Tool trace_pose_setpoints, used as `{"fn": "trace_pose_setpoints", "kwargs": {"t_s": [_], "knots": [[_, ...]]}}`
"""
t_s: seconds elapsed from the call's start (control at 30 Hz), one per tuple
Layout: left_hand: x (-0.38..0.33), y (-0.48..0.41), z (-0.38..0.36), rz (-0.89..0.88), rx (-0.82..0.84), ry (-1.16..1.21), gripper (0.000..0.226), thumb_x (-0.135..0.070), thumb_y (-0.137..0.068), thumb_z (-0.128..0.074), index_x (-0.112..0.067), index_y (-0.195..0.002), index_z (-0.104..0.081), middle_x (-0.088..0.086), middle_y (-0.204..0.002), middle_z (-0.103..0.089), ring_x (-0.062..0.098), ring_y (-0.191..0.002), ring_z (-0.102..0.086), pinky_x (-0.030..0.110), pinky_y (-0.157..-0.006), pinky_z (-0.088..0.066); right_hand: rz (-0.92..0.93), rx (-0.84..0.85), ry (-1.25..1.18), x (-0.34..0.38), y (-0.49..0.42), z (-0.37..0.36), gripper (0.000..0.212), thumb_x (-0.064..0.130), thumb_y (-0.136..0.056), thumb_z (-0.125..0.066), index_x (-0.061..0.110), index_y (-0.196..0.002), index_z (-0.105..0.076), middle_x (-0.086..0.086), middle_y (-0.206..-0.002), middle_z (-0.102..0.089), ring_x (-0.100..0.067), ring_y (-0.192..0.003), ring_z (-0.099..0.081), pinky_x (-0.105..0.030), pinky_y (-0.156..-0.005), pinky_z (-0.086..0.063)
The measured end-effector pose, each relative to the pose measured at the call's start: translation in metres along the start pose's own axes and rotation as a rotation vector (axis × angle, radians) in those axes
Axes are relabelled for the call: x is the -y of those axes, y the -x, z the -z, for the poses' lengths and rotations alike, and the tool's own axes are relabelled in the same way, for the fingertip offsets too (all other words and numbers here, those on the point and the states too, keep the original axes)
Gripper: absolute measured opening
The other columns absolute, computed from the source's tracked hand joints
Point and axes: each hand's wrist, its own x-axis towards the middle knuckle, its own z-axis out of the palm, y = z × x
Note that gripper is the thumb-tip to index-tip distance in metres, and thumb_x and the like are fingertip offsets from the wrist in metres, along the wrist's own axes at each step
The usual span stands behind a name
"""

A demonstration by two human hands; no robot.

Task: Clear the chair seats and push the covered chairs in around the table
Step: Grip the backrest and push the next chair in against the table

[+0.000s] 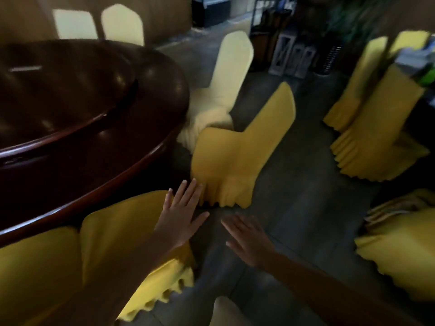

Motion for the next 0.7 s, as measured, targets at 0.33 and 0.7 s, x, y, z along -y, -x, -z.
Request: {"fn": "trace_pose_setpoints", "kwargs": {"t_s": [0.33, 0.7], "knots": [[-0.14, -0.13, -0.035, -0.247, 0.094, 0.033, 0.102, -0.079, -0.067, 0.013, -0.026, -0.152, -0.004, -0.004, -0.16, 0.003, 0.012, -0.143, 0.013, 0.049, -0.116, 0.0, -0.332, -0.185, -0.083, -0.128, 0.036, 0.073, 0.073, 0.055, -0.084, -0.013, 0.027, -0.151, -0.017, 0.003, -0.16, -0.014, -0.019, -0.147, -0.008, -0.048, -0.115, -0.01], [-0.222, -0.293, -0.043, -0.428, 0.112, 0.033, 0.106, -0.085, -0.06, 0.018, -0.027, -0.149, 0.015, -0.006, -0.157, 0.022, 0.01, -0.14, 0.026, 0.042, -0.113, 0.015, -0.56, -0.249, -0.136, -0.257, 0.004, 0.111, 0.073, 0.057, -0.082, -0.01, 0.033, -0.151, -0.008, 0.007, -0.161, -0.002, -0.015, -0.148, 0.003, -0.048, -0.116, -0.007]]}}
